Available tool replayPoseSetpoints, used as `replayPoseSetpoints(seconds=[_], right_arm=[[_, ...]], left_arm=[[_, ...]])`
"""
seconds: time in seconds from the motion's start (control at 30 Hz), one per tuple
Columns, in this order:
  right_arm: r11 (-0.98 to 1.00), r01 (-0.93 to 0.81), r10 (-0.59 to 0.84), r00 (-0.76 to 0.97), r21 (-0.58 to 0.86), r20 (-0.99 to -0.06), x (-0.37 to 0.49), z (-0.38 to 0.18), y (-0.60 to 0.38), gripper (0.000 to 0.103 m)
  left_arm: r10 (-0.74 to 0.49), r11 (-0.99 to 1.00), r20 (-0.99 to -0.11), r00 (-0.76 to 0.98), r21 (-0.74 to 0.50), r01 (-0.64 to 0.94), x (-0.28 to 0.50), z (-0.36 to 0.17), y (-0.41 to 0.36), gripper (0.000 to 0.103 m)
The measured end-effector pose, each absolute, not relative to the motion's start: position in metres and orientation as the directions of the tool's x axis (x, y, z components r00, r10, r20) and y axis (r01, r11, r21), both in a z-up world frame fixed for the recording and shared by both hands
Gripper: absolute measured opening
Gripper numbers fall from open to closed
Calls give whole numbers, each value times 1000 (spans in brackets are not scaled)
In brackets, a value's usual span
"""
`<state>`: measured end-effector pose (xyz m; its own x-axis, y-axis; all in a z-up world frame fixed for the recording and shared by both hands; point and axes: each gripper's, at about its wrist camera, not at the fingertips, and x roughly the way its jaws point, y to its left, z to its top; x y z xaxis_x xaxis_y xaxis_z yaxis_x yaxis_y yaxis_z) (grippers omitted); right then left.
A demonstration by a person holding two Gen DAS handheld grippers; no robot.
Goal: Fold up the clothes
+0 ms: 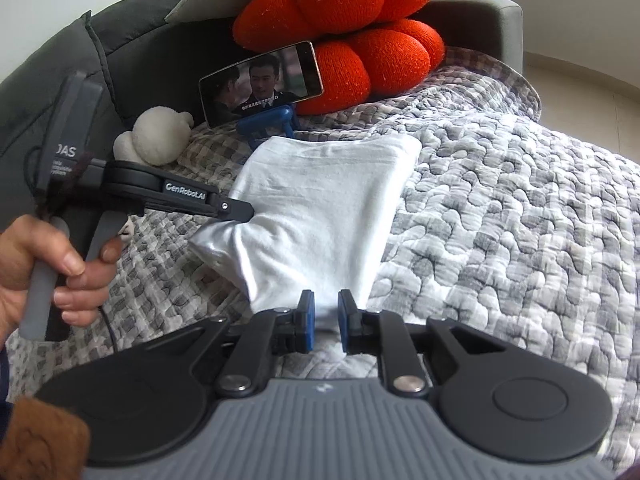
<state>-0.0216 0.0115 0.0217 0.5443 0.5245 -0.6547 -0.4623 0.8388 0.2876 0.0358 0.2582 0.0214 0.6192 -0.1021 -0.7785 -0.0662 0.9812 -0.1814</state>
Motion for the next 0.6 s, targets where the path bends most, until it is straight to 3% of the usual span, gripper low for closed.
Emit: replayPoseSetpoints(seconds=[0.17, 0.3, 0.47, 0.6], right_arm=[[852, -431, 511, 565, 296, -647, -35, 34, 4, 19], [869, -409, 488, 607, 279, -627, -42, 64, -1, 19], [882, -371, 468, 621, 290, -629, -44, 96, 2, 19], [886, -340, 462, 604, 315, -650, -41, 106, 19, 19]], left_arm=[[-119, 971, -775, 620, -220, -89, 33, 25, 263, 16], [-139, 954, -746, 651, -277, -114, 21, 37, 271, 24], [-209, 945, -692, 691, -325, -39, 0, 53, 258, 24], [-218, 945, -720, 659, -324, -41, -2, 46, 250, 24]])
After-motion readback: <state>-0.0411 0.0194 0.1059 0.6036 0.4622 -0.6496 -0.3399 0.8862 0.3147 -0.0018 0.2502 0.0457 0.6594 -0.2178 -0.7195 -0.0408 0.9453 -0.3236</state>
